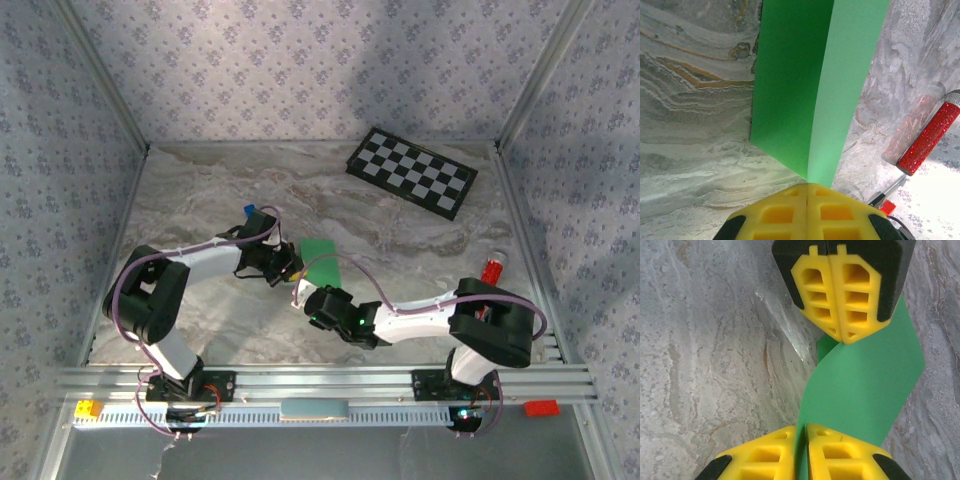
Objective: Fold a paper plane with a square sheet of paper (pick it up from the middle)
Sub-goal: Third fold the triangle at the center of the table.
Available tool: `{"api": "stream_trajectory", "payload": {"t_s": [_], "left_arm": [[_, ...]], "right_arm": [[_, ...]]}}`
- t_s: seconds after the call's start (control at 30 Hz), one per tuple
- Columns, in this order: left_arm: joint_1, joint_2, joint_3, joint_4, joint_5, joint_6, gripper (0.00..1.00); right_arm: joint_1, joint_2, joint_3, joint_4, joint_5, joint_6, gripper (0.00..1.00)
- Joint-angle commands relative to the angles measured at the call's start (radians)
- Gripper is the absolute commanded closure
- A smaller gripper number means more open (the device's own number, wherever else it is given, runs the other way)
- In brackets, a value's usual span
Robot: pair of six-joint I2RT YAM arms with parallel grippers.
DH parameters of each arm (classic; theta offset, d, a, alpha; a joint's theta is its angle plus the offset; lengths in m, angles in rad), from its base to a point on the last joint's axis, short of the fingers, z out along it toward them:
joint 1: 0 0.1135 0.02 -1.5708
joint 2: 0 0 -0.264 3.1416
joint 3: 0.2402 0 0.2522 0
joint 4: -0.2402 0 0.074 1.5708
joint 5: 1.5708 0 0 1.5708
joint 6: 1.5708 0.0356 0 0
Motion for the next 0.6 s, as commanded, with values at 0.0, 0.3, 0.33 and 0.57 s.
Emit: {"api": "stream_trajectory", "payload": {"t_s": [0.0, 0.3, 0.33, 0.57], "left_arm": [[0.005, -0.027, 0.024, -0.022, -0.006, 0.017, 1.00], [0.004, -0.022, 0.025, -0.018, -0.006, 0.017, 1.00], [0.005, -0.020, 0.025, -0.018, -0.006, 0.018, 1.00], [0.005, -0.019, 0.023, -0.019, -0.004, 0.019, 1.00]], "right_arm": [[-0.005, -0.023, -0.013, -0.021, -0.007, 0.029, 0.87], [-0.012, -0.034, -0.022, -0.005, -0.025, 0.051, 0.85], [-0.014, -0.034, -0.023, -0.005, -0.025, 0.055, 0.85], [-0.022, -0.043, -0.033, 0.021, -0.047, 0.075, 0.87]]}}
